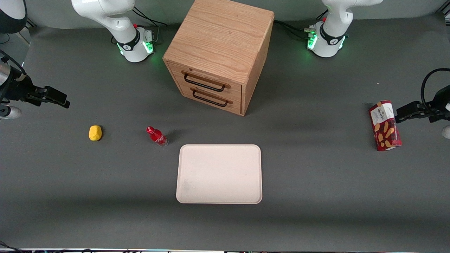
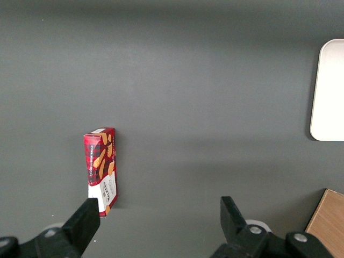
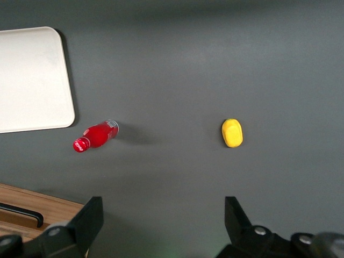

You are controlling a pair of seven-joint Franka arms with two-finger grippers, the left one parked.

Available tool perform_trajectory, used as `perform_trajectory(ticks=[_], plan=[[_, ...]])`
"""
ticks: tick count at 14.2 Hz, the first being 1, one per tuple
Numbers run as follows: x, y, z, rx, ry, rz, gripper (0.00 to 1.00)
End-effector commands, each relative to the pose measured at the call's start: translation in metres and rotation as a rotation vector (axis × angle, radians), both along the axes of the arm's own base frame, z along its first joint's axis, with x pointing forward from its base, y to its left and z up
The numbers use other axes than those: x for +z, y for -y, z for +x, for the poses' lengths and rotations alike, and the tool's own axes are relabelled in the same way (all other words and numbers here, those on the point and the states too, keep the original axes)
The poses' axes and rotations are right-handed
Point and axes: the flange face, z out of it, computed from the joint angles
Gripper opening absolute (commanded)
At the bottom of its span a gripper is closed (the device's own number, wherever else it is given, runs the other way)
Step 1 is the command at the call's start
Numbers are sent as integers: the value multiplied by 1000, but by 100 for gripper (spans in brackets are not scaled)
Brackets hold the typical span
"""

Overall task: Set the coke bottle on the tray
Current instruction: 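Move the right gripper down over the red Coca-Cola bottle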

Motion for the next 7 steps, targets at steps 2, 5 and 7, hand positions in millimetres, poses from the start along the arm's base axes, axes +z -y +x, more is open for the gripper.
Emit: perform_trajectory(ticks=[2, 5, 7], plan=[[7, -3, 3, 11, -2, -6, 100], [-1, -26, 16, 50, -2, 9, 100], [-20, -83, 25, 111, -16, 44, 100]])
